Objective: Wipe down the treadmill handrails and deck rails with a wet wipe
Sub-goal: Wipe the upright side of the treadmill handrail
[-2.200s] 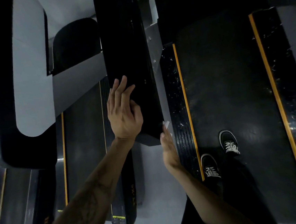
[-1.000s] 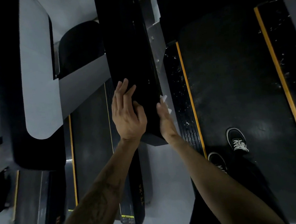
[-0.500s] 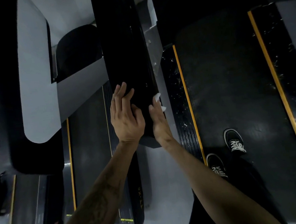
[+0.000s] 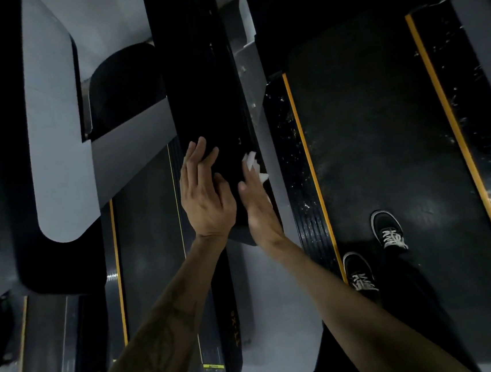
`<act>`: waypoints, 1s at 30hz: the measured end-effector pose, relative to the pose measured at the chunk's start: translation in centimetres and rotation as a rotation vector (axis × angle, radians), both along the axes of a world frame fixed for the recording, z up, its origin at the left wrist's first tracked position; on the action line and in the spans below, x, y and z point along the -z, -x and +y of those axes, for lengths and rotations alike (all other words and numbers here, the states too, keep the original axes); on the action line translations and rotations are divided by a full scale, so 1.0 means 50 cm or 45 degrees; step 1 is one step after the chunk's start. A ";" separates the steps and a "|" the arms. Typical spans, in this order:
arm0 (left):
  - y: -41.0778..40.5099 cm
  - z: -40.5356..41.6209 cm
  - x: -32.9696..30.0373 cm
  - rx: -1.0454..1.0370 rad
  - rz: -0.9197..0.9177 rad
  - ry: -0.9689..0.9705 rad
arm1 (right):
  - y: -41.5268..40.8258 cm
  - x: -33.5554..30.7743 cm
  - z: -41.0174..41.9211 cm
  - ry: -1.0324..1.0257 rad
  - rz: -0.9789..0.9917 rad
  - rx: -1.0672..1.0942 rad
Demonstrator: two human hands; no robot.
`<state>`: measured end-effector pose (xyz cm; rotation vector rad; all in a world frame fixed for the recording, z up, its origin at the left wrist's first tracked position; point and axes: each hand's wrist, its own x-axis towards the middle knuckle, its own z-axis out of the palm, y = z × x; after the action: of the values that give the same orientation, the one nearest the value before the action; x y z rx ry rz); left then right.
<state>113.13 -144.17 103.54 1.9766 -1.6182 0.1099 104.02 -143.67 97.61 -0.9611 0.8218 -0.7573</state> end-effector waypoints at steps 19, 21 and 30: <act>0.004 0.001 -0.006 0.009 -0.010 -0.017 | 0.054 0.047 0.079 0.058 0.125 -0.153; 0.004 0.001 -0.007 0.010 0.003 -0.023 | 0.057 0.048 0.081 -0.007 0.148 -0.159; -0.006 -0.003 -0.010 -0.061 0.236 -0.072 | -0.004 -0.032 -0.022 0.100 0.027 -0.085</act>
<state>113.45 -144.31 104.04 2.0048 -1.4704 -0.0994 104.21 -144.76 99.23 -1.0631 0.7797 -0.7269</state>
